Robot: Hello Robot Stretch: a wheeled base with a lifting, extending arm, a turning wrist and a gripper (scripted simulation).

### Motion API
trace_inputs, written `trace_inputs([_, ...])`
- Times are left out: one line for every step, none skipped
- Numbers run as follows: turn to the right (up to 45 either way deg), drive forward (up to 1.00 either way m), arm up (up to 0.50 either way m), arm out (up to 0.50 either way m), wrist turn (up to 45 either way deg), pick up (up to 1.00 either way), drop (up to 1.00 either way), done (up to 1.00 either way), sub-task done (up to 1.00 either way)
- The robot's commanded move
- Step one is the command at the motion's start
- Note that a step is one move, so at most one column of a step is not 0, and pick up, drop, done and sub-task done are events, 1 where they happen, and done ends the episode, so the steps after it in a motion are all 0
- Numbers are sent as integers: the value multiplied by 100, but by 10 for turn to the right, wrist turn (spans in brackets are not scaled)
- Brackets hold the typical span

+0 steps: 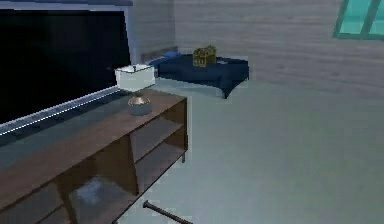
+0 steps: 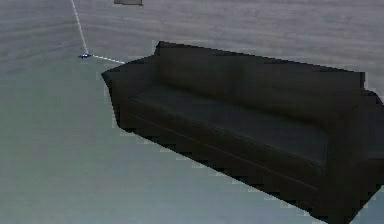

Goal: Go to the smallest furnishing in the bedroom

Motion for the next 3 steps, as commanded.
trace_inputs([0,30,0,0,0,0,0,0,0])
trace_inputs([-180,0,0,0,0,0,0,0,0])
trace_inputs([0,0,0,0,0,0,0,100,0])
